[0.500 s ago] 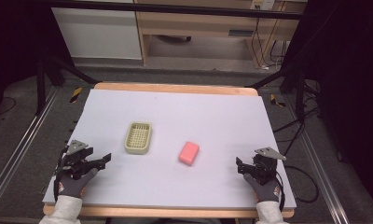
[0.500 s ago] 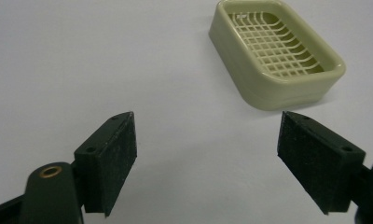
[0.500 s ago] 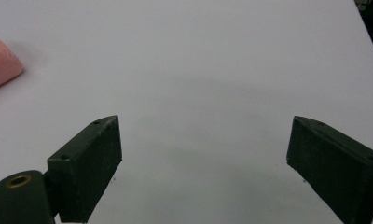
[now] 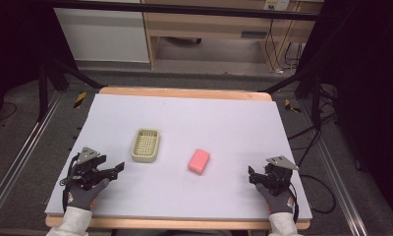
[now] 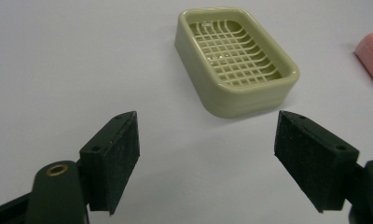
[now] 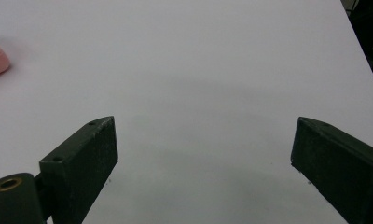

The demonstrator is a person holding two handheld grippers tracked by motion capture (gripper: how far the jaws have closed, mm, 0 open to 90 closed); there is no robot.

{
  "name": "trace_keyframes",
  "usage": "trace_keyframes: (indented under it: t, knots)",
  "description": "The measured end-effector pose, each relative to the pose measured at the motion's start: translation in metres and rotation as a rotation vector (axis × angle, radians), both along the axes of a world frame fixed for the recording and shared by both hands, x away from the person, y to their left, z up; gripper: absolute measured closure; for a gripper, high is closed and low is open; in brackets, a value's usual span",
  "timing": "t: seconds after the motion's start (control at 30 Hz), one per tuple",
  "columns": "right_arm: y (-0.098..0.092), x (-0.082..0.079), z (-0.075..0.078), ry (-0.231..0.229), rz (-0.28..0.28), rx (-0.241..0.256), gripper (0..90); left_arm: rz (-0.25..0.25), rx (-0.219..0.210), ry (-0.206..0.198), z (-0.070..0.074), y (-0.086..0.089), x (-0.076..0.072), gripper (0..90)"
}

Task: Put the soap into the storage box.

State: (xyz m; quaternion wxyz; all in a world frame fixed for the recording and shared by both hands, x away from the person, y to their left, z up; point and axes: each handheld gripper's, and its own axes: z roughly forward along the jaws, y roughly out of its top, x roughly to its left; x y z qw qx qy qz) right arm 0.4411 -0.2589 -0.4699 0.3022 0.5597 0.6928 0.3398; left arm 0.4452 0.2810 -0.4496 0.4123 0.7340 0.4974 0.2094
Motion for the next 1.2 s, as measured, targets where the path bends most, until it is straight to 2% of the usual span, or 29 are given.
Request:
trace_keyframes:
  t: [0.23,0.43,0.87,1.2]
  knots:
    - [0.002,-0.001,0.000,-0.009,0.005,0.000,7.3,-0.021,-0.012,-0.009,0.003,-0.014,-0.001,22.2]
    - [0.003,-0.002,0.000,-0.013,0.003,0.001,6.7,-0.038,0.002,-0.006,0.005,-0.022,-0.002,22.1]
    - [0.005,-0.002,0.001,-0.025,0.001,0.003,6.6,-0.072,0.004,-0.029,0.015,-0.040,0.000,23.1]
    - [0.003,-0.001,0.002,-0.029,-0.006,0.007,6.3,-0.102,0.026,-0.032,0.020,-0.055,0.006,23.0]
